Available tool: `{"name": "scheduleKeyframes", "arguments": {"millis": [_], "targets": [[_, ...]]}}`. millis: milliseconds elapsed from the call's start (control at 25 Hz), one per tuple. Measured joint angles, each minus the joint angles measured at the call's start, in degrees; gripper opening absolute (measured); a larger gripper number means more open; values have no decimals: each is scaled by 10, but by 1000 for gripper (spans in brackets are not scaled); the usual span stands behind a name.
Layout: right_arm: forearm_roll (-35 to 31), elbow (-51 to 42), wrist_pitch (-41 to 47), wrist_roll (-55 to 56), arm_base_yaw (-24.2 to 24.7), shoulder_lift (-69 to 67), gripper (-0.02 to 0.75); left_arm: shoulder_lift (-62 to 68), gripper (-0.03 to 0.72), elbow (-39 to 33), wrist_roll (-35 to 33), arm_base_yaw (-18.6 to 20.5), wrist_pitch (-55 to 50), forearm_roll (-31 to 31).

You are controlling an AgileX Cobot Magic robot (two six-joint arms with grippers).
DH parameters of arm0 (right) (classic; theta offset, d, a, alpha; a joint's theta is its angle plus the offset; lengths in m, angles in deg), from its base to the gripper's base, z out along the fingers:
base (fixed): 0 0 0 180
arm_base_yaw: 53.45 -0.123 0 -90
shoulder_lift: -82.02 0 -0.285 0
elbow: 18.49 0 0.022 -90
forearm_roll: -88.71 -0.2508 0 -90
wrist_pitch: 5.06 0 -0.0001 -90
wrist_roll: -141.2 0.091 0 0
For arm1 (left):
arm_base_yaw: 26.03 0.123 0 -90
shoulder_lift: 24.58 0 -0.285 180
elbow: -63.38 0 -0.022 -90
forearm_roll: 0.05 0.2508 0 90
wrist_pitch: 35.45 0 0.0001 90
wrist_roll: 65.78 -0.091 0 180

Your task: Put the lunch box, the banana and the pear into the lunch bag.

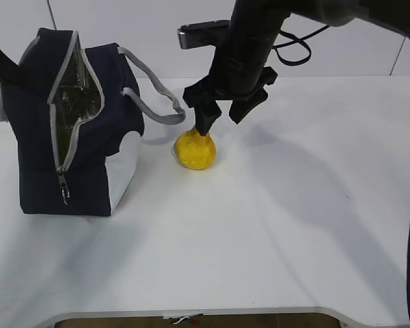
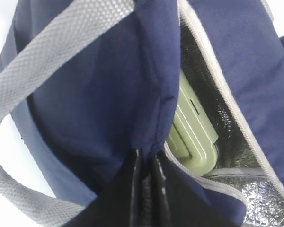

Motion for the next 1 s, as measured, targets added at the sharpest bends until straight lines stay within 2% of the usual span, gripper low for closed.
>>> {"name": "scheduleKeyframes", "arguments": {"millis": [520, 1000], "targets": [[-11, 1, -101, -1, 0, -29, 581, 0, 12, 0, 1, 0, 0, 1], [-20, 2, -112, -2, 0, -59, 581, 0, 12, 0, 1, 0, -1, 2]]}}
